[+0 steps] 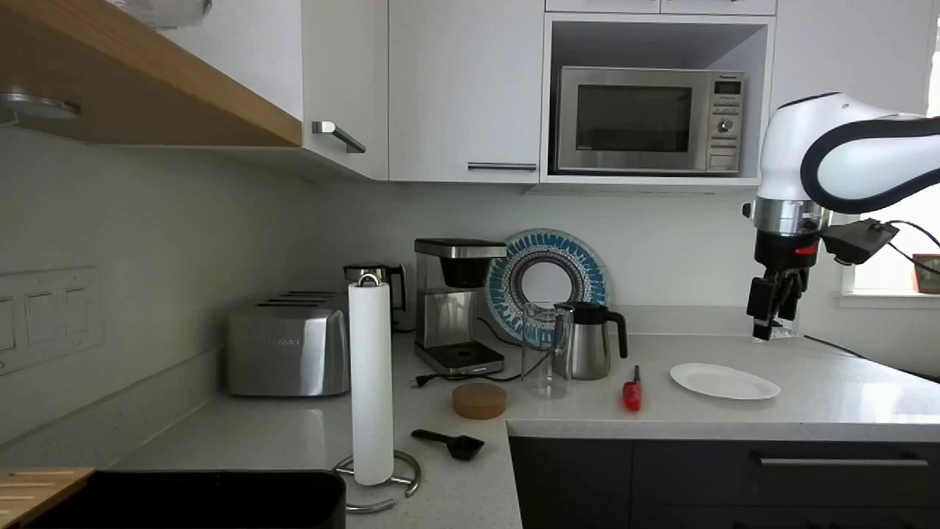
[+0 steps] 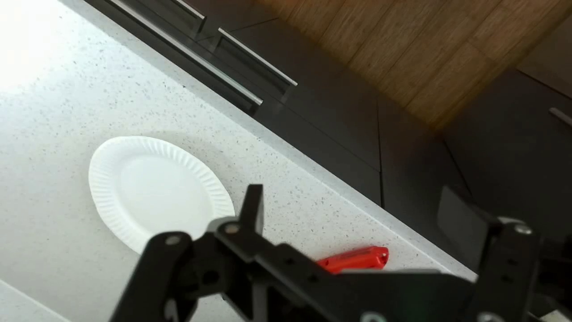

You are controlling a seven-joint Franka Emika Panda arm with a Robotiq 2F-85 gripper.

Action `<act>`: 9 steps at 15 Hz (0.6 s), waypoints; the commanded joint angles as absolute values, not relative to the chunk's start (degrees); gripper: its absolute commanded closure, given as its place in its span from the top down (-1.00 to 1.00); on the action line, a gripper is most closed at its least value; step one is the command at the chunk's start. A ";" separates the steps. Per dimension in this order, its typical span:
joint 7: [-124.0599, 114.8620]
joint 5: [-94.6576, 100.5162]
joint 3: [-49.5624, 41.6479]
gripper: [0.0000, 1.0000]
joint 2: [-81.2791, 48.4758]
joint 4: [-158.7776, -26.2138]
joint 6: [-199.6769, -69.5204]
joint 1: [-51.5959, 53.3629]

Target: Move the brown jar lid to the edge, the put it on the transparent jar

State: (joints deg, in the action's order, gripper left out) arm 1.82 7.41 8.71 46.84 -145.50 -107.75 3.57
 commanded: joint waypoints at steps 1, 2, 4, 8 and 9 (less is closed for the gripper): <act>1.23 8.02 8.01 1.00 46.67 -145.31 -107.49 4.54; 1.23 8.02 8.01 1.00 46.67 -145.31 -107.49 4.54; 1.23 8.02 8.01 1.00 46.67 -145.31 -107.49 4.54; 1.23 8.02 8.01 1.00 46.67 -145.32 -107.49 4.54; 1.56 6.75 8.29 1.00 44.28 -142.71 -107.36 5.44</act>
